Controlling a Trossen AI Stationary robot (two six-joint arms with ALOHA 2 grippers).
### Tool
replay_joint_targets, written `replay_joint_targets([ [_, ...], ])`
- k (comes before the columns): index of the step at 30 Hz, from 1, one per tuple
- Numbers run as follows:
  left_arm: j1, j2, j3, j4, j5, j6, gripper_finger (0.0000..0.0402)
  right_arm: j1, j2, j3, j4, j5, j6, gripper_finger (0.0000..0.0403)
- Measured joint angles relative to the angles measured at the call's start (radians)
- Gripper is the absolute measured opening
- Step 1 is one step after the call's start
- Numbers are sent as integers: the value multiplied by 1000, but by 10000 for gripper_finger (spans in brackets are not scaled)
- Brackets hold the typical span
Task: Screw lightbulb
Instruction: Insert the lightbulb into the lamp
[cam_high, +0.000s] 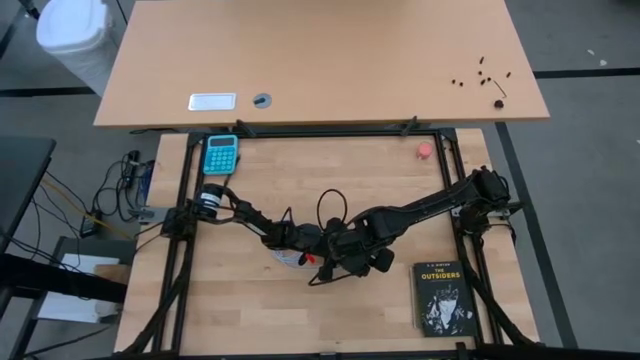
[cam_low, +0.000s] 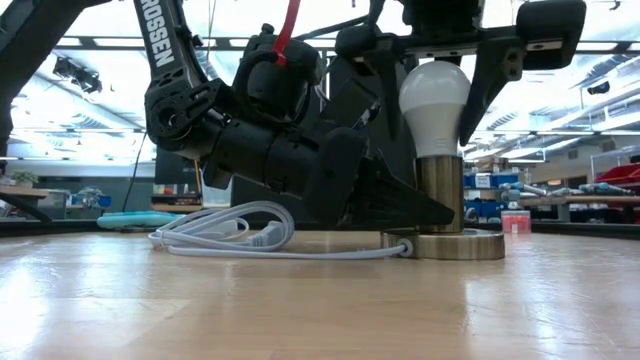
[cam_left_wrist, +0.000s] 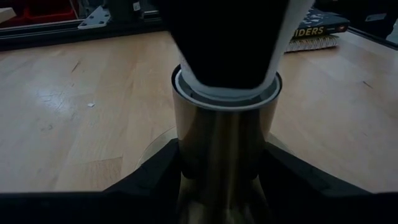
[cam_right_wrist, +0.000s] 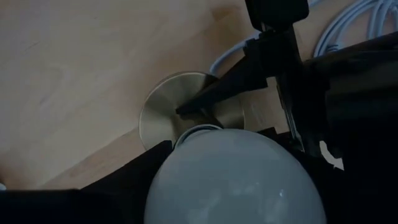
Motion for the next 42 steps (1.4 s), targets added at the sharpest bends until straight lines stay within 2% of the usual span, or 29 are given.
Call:
replay_joint_targets([
  [10, 0, 0, 0, -2, 0, -5, 195, 0, 6, -5, 9, 0, 8, 269],
  [20, 0, 0, 0, -1, 0, -15, 195, 0, 8, 2, 4, 0, 86, 266],
  [28, -1, 0, 0, 0, -19, -21, 195, 0, 8, 2, 7, 0, 269, 271],
  [42, -8, 0, 0, 2, -112, -25, 195, -16, 10, 2, 7, -15, 654, 271],
])
